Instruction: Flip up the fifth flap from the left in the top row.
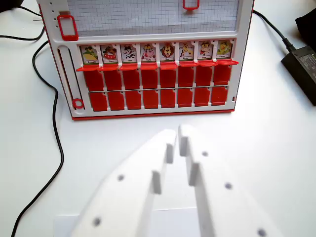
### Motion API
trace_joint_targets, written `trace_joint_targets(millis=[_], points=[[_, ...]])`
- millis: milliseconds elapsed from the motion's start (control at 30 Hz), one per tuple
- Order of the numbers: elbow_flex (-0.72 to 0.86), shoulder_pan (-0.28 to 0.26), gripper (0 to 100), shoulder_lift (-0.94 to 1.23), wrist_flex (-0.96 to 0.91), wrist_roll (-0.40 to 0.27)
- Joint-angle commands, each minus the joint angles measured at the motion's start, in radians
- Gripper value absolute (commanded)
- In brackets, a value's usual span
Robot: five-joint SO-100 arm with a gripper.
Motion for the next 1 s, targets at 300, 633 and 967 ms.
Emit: trace_joint_targets(millis=[300,633,967], points=[[0.015,0.014,0,0.051,0.003,0.002],[0.083,0.028,0,0.037,-0.005,0.031],[0.212,0.043,0,-0.025,-0.107,0.075]])
